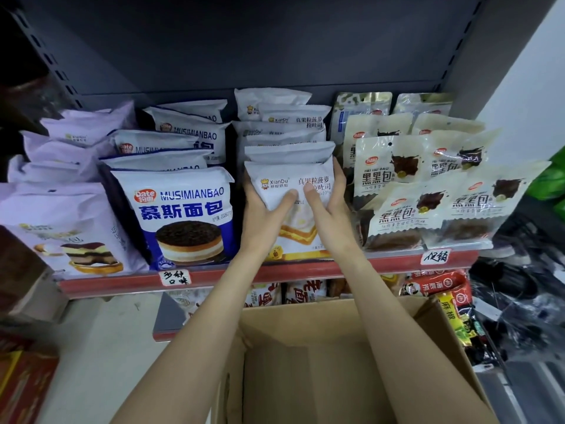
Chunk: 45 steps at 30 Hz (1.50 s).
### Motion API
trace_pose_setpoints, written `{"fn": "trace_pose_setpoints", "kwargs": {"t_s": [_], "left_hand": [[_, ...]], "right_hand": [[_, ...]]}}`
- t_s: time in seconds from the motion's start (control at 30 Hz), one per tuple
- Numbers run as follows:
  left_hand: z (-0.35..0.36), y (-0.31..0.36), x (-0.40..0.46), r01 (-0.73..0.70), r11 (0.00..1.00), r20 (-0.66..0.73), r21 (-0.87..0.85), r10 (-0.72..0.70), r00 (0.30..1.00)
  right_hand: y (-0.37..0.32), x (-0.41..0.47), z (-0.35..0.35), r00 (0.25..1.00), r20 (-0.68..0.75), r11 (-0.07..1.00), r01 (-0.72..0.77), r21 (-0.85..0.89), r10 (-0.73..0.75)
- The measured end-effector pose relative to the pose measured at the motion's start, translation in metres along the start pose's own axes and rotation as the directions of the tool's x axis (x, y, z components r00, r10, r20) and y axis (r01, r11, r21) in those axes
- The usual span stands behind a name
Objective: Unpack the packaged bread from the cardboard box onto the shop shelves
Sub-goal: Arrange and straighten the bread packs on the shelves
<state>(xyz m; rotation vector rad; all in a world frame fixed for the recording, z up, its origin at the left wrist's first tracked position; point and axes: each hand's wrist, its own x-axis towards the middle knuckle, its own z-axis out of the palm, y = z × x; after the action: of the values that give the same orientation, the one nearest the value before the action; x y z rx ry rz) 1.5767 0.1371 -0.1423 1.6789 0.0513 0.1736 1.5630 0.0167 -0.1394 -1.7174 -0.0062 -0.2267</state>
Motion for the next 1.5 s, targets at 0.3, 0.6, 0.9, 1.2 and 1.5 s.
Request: {"fn": "trace_pose_setpoints", "kwargs": {"t_s": [0.3,0.6,0.9,1.2,1.5], "left_hand": [[-0.003,-0.003,-0.012,0.010,0.999,0.008,0.049,-0.010,1.000],[-0.009,0.039,-0.052,-0.039,0.971,0.023,0.237,0.035,0.999],[-0.035,0.095,-0.036,-0.506,0.530,0.385,0.681,0.328,0.862],[-0.006,0.072,0.032,-0.444,0.120,0.455,0.888,-0.087,0.886],[-0.012,0.056,0.036,-0.450,0.322,0.483,0.833,-0.024,0.875]], "right_hand": [[0.002,-0.010,0.000,1.000,-0.005,1.000,0.013,-0.015,-0.013],[-0.014,-0.027,0.000,0.995,-0.051,0.948,0.068,-0.310,-0.088],[-0.086,-0.005,-0.020,0.936,0.165,0.689,0.342,-0.639,-0.311],[-0.111,0.122,-0.036,0.769,0.639,0.216,0.630,-0.746,-0.033],[-0.076,0.194,-0.033,0.741,0.670,0.295,0.629,-0.719,0.054]]}}
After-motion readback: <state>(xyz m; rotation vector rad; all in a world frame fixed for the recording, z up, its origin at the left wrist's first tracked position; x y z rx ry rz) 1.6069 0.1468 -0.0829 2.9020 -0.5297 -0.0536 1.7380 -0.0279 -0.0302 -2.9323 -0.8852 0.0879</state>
